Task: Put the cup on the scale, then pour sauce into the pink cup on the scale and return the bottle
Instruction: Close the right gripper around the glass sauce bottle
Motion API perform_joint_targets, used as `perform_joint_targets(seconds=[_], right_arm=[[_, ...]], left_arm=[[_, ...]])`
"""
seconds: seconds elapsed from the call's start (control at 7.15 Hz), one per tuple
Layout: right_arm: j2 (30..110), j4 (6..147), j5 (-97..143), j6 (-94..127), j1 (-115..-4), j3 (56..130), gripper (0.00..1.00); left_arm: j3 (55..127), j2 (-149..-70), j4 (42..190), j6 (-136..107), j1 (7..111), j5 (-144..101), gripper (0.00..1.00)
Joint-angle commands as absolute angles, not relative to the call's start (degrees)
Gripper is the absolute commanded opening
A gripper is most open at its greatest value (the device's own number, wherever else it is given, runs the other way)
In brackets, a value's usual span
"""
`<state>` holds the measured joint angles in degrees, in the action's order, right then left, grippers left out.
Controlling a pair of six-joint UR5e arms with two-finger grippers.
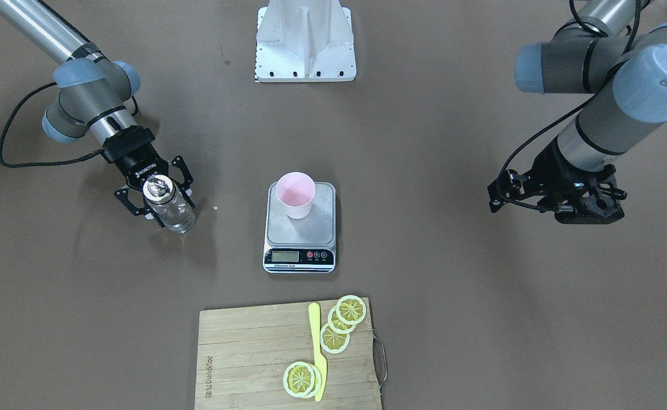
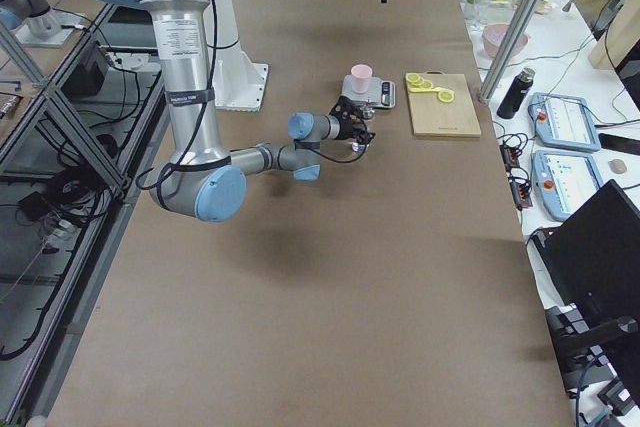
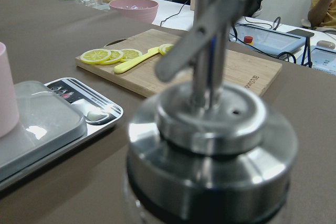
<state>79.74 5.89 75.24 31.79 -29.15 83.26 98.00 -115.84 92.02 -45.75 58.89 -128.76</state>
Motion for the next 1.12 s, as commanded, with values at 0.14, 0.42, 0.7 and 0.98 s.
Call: perform_joint_targets(seconds=[0.14, 0.42, 0.7, 0.98], right_arm=[[79.89, 5.89, 76.03, 31.9, -29.71, 83.5, 0.38], [79.98, 6.93, 76.03, 31.73, -30.06, 85.51, 0.35], [80.07, 13.75, 80.21, 31.03, -32.94, 90.14, 0.29], [79.98, 22.47, 81.74, 28.07, -34.71, 94.12, 0.27]], left_arm=[[98.09, -115.84, 92.02, -45.7, 58.89, -128.76, 0.99], [98.09, -115.84, 92.02, -45.7, 58.97, -128.76, 0.99], [98.09, -115.75, 92.02, -45.7, 58.97, -128.85, 0.99], [98.52, -114.79, 92.55, -42.83, 59.76, -129.37, 0.99]])
